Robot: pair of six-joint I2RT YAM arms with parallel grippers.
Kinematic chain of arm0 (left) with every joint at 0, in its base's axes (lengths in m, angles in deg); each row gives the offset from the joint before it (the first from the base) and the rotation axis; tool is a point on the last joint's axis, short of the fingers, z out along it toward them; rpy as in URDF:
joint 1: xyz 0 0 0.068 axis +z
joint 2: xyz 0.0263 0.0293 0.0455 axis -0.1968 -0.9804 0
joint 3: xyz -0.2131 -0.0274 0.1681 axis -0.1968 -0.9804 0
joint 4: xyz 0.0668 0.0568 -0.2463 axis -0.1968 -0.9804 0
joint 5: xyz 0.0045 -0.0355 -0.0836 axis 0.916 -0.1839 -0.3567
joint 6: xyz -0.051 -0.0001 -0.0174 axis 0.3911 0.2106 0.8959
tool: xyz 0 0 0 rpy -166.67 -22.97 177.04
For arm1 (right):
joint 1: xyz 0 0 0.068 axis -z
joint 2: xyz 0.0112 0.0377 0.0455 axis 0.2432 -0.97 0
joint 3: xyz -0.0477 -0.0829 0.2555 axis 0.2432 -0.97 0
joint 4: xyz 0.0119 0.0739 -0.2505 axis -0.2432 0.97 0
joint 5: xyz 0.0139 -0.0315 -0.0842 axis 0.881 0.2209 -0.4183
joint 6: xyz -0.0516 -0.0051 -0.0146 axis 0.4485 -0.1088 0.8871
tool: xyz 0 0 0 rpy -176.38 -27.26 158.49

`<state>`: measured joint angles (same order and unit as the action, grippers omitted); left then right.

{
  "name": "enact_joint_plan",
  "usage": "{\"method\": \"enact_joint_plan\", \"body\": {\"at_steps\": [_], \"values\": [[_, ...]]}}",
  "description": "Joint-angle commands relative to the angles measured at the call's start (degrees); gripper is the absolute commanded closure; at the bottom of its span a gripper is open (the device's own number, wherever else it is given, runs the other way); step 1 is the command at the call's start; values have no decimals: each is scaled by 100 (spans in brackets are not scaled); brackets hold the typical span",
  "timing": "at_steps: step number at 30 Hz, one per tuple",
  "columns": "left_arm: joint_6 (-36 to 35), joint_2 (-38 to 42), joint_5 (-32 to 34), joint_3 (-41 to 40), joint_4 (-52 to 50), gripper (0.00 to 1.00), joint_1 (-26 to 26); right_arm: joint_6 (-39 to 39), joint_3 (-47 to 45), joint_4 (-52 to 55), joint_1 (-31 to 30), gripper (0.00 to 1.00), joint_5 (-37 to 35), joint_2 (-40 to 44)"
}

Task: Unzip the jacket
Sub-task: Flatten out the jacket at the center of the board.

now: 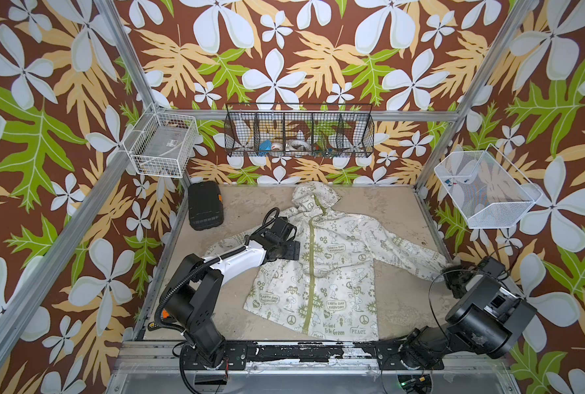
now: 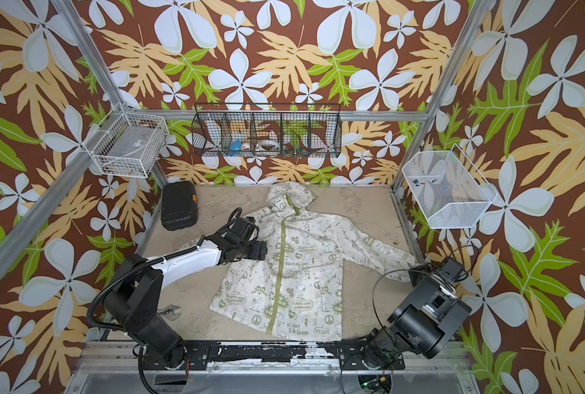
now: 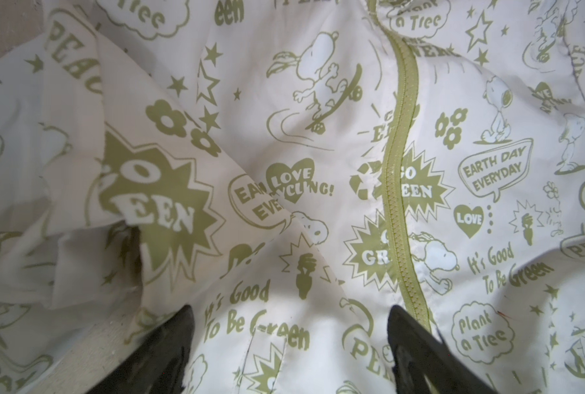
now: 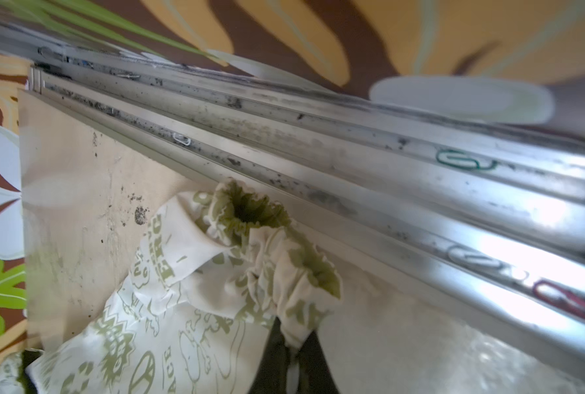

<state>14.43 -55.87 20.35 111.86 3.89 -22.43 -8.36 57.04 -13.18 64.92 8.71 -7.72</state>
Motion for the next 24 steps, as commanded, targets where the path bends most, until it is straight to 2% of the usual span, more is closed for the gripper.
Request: {"method": "enact_joint_plan", "body": {"at_steps": [1,2,3,6,10,15,17,21,24], "values": [[-50,19,43,52,-94,11,25,-374,-79,-373,58,68,391,206],[-96,39,43,63,-99,10,29,-354,-127,-323,51,47,397,304],[-149,49,14,73,-108,9,38,-321,-162,-251,39,39,386,408],[-216,137,140,122,-180,0,68,-46,-116,112,-279,31,145,671],[-209,465,486,129,-341,0,312,408,-48,570,-948,29,-631,1358],[-262,832,852,-21,-579,1,874,784,-57,791,-2129,22,-1488,2400],[-265,896,821,-128,-655,3,1077,816,-80,788,-2481,22,-1396,2588],[-15,1080,482,-503,-619,7,1312,754,-77,718,-3204,23,-538,2674],[387,1206,324,-801,-548,9,1313,787,103,806,-4197,26,-38,2339]]}}
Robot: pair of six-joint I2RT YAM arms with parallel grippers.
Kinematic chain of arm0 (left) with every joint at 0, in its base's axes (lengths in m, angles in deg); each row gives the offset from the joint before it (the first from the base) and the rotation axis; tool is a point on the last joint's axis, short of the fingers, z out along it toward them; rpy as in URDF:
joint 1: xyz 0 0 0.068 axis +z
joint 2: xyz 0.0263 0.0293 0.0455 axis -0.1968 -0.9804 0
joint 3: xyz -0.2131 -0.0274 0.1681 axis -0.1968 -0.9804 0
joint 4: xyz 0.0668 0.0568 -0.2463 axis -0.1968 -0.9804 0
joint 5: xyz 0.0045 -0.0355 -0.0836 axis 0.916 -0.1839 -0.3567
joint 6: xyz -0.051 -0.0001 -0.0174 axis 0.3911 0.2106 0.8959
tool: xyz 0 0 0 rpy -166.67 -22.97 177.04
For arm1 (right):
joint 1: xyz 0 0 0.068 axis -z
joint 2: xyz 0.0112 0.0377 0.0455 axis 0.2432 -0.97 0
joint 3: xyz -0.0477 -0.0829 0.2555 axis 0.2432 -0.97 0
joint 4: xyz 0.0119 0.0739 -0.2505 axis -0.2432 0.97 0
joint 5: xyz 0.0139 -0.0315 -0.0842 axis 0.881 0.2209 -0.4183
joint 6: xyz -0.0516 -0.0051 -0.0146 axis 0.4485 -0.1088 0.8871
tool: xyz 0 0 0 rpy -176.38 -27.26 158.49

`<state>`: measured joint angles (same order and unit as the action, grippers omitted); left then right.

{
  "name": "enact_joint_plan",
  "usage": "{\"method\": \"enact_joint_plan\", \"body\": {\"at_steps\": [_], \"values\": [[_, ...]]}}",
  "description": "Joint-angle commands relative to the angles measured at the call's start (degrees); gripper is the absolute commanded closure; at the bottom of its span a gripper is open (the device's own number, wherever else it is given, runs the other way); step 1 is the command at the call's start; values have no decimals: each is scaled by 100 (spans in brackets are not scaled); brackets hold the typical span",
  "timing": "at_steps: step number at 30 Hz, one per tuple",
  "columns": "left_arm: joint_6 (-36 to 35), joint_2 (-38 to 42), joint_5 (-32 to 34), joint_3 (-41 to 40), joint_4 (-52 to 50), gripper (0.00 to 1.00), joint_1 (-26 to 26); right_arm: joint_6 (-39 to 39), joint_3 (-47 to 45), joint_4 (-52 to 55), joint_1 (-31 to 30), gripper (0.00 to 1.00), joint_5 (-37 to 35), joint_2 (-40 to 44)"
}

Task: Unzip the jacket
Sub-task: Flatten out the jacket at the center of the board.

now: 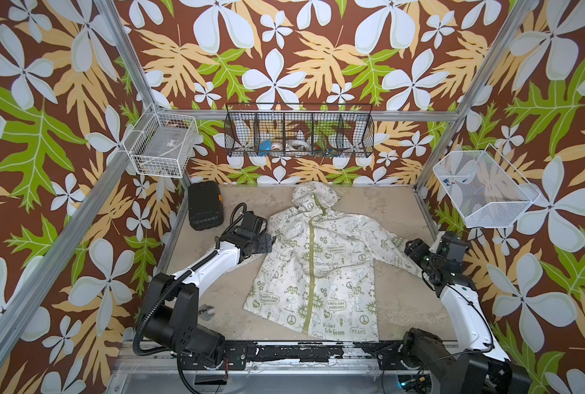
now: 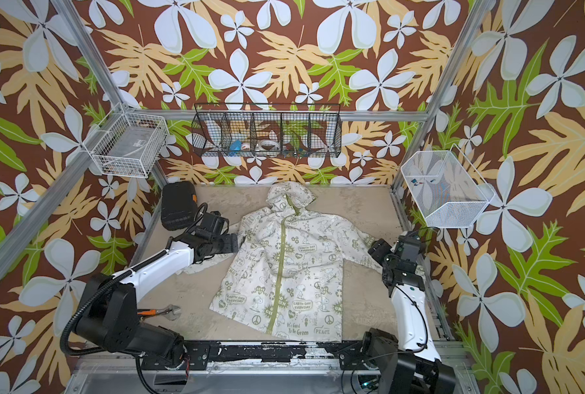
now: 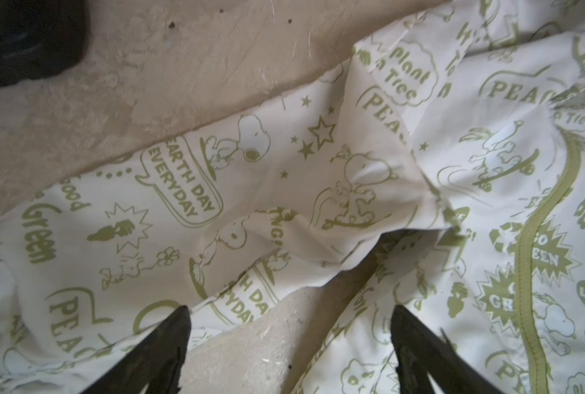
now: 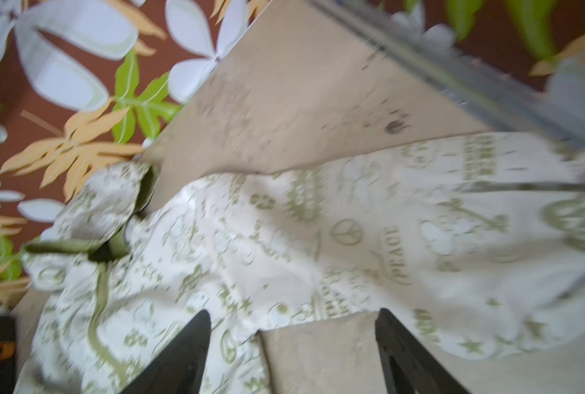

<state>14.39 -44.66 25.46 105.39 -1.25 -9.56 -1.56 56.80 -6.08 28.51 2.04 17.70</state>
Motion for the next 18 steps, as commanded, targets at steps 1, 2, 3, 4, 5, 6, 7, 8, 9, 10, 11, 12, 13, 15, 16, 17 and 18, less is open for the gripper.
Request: {"method": "enact_joint_plan", "body": {"at_steps": [1,2,3,4,5,6,7,8,9,10,11,12,13,15,16,17,18], "values": [[550,131,-230,-254,-5,10,25,133,236,214,-1004,27,699,-393],[726,174,-257,-362,20,10,21,203,408,330,-1471,28,756,-616],[881,238,-240,-468,25,10,25,265,592,426,-2041,28,780,-825],[999,286,-179,-530,25,10,25,285,780,490,-2514,29,702,-968],[1124,360,-60,-611,10,9,32,314,979,520,-3057,29,628,-1125],[1227,433,70,-665,-16,8,35,337,1168,533,-3475,29,596,-1277],[1325,535,216,-711,-74,7,50,336,1396,556,-3914,29,533,-1469],[1445,658,352,-745,-121,5,94,355,1624,545,-4304,29,509,-1675],[1547,778,479,-778,-193,3,135,409,1810,540,-4553,29,551,-1880],[1670,931,648,-810,-275,2,194,511,2026,559,-4881,29,577,-2164],[1778,1108,798,-844,-344,1,269,637,2280,632,-5134,29,536,-2465],[1864,1287,898,-901,-368,0,336,790,2496,755,-5354,29,487,-2775],[1954,1526,955,-978,-370,0,456,985,2771,930,-5566,29,426,-3124],[2091,1840,935,-1138,-389,0,775,1279,3208,1176,-5982,29,320,-3697],[2106,1947,847,-1207,-419,0,971,1361,3429,1295,-6176,29,270,-4006],[2112,2005,752,-1273,-471,0,1199,1408,3616,1366,-6345,29,230,-4250],[2095,2021,641,-1334,-509,0,1421,1425,3746,1385,-6483,30,217,-4436]]}}
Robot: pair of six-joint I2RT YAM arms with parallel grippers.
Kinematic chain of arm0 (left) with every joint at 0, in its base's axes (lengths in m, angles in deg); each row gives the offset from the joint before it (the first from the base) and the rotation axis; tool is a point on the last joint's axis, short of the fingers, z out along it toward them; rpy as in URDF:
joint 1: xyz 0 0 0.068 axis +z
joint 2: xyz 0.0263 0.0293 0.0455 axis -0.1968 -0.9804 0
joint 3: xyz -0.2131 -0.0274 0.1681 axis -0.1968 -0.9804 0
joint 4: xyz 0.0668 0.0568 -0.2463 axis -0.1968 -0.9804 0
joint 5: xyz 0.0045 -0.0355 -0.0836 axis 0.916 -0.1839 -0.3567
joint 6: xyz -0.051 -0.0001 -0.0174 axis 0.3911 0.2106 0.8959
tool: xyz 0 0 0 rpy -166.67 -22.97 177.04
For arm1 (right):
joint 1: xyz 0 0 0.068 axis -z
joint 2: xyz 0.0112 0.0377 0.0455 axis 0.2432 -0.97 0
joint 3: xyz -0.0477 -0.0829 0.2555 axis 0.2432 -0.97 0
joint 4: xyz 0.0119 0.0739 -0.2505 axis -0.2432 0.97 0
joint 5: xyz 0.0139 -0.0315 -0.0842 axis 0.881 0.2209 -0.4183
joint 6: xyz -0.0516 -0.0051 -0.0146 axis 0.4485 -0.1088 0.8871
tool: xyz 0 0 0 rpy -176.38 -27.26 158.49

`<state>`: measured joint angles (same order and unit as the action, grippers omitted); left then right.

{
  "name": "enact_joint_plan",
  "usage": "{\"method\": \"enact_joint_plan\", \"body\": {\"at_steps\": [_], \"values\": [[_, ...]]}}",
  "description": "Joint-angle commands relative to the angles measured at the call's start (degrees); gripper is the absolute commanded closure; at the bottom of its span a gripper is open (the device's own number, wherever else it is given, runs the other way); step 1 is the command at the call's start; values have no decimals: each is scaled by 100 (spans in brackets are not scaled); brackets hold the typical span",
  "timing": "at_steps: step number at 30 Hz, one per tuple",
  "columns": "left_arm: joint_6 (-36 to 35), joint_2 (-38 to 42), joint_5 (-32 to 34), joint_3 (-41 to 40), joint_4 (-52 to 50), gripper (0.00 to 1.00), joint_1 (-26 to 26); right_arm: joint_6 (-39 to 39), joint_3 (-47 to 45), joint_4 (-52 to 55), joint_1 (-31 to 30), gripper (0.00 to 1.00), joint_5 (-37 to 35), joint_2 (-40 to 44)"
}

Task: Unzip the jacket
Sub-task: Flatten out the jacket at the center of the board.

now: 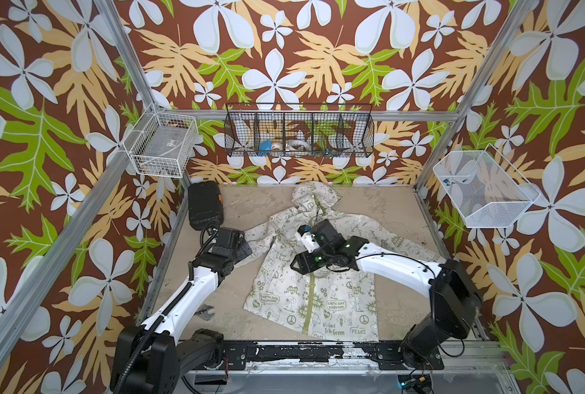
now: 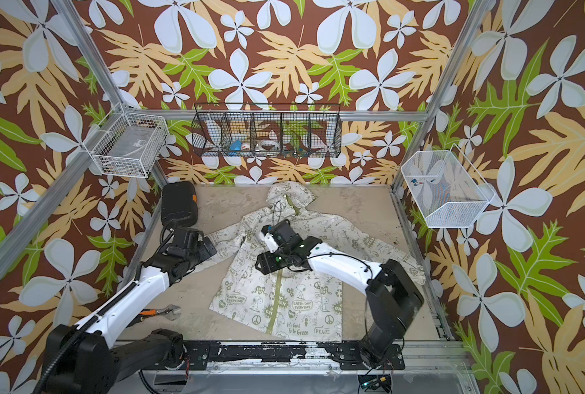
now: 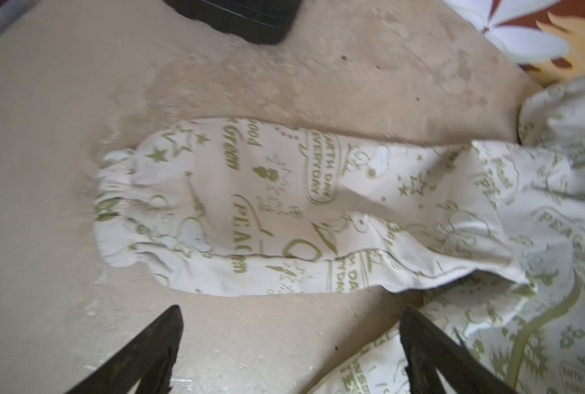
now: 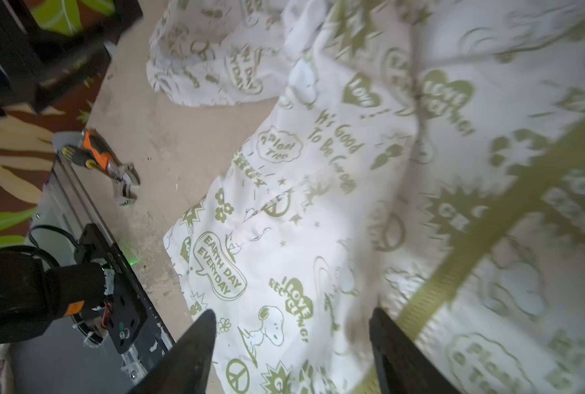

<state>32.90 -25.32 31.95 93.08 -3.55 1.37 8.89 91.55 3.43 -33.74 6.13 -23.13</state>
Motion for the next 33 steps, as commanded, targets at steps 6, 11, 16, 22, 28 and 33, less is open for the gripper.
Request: {"method": "enact_joint_plan", "body": {"at_steps": [6,11,16,22,28,33], "values": [[38,-166,-976,-490,-167,0,1275,463,1122,556,-977,31,-406,-1394],[65,-529,-1221,-524,144,0,1350,883,1842,1021,-1481,35,-885,-2213],[71,-1036,-1460,-535,539,2,1456,965,1906,1075,-1660,43,-842,-2439],[68,-1645,-2080,-527,1211,21,1491,949,545,820,-1781,77,-474,-1863],[45,-2122,-2148,-200,1552,46,1563,474,-1210,74,-1837,84,298,-873],[-188,-2171,-1819,305,1317,87,1782,213,-1501,0,-1828,66,205,-84]]}}
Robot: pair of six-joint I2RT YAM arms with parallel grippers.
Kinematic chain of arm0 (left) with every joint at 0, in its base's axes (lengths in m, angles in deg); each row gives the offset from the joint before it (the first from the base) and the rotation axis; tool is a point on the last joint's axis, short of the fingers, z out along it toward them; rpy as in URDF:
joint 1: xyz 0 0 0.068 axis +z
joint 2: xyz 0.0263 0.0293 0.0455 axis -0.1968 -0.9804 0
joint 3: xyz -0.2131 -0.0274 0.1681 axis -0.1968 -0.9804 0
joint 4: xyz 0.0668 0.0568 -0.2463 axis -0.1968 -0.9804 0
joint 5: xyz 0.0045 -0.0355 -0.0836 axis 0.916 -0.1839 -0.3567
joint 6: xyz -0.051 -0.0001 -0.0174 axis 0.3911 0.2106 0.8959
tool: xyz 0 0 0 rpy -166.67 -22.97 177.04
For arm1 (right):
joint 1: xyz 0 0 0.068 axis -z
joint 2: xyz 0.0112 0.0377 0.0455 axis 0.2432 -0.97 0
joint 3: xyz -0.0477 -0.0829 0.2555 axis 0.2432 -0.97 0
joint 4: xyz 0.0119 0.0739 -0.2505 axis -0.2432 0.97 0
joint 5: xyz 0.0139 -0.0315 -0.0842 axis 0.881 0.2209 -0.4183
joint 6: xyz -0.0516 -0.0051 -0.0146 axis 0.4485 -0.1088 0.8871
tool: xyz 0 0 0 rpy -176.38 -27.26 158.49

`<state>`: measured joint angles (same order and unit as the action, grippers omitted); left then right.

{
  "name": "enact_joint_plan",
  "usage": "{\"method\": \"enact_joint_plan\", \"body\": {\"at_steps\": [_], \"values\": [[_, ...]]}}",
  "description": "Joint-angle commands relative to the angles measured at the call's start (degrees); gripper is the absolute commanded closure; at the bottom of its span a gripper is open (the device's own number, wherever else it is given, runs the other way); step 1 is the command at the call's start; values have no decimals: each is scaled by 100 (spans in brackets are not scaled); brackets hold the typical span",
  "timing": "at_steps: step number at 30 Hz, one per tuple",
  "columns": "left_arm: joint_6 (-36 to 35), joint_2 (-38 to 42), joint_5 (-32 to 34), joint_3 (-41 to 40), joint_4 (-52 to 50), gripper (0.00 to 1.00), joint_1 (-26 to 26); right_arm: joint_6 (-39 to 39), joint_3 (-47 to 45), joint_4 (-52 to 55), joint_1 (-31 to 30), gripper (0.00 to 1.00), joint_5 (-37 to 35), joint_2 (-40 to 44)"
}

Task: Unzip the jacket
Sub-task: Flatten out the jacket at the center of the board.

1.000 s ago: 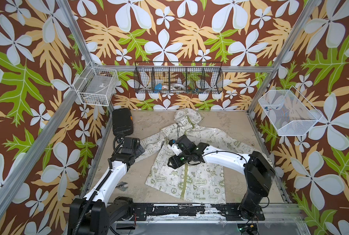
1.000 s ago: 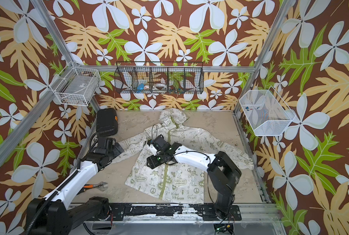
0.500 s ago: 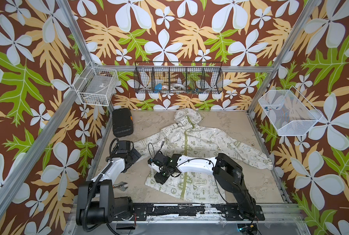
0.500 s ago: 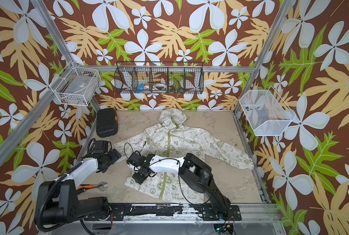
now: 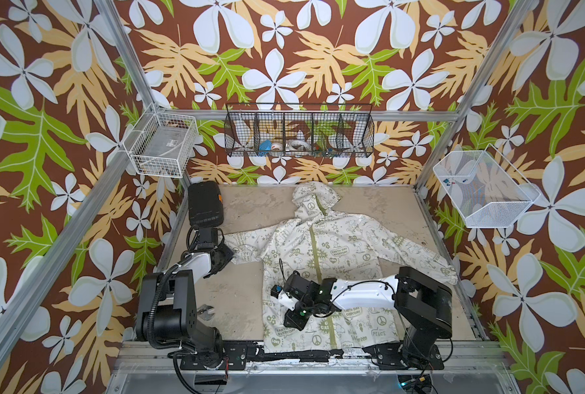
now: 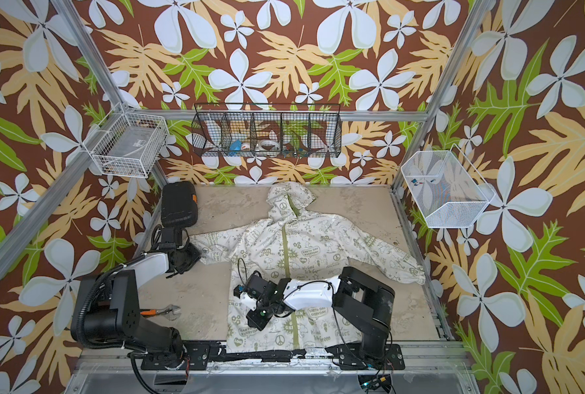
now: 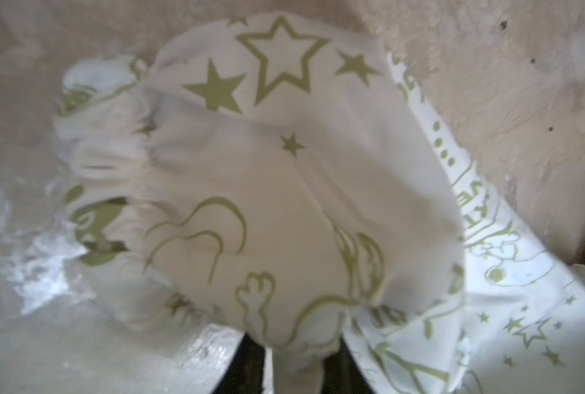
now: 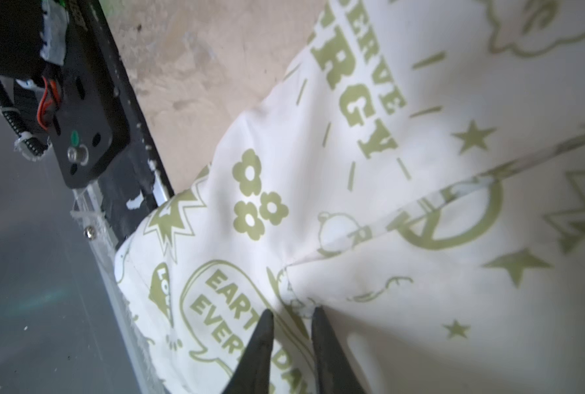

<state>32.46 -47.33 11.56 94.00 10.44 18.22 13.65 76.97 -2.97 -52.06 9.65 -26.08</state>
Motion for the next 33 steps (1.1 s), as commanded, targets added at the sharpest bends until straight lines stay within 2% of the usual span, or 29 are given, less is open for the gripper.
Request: {"method": "enact_joint_plan", "body": {"at_steps": [1,3,6,8,12,13,15,19,22,24,26,30,33], "values": [[-245,84,380,323,-192,92,161,-242,97,767,31,58,-252,366],[-462,248,696,516,-406,100,305,-259,414,979,182,50,-419,611],[-805,539,1139,743,-651,100,589,-418,858,1102,732,42,-399,958],[-1043,708,1376,867,-759,99,822,-515,1132,1136,1304,36,-371,1155],[-1272,835,1703,1115,-1018,50,1099,-680,1657,1311,2485,27,-970,1220],[-1256,867,1653,1145,-1039,42,1097,-655,1798,1340,2809,25,-1208,1152],[-1239,949,1272,1145,-1000,36,1097,-587,1989,1256,3343,21,-1559,982],[-1408,1208,524,1181,-926,23,981,-380,2281,984,4296,20,-1521,374],[-1698,1430,153,1174,-652,6,419,-268,2451,808,4806,24,-1339,-185],[-1941,1418,-202,1225,-458,0,-136,-295,2540,649,5095,28,-1064,-549],[-2193,1211,-556,1388,-367,0,-761,-361,2653,526,5400,32,-808,-878],[-2699,554,-895,1839,-306,0,-1694,-266,2990,567,5660,32,-692,-1232],[-3412,-106,-651,2436,-581,0,-2328,-139,3222,694,5757,30,-706,-1356]]}}
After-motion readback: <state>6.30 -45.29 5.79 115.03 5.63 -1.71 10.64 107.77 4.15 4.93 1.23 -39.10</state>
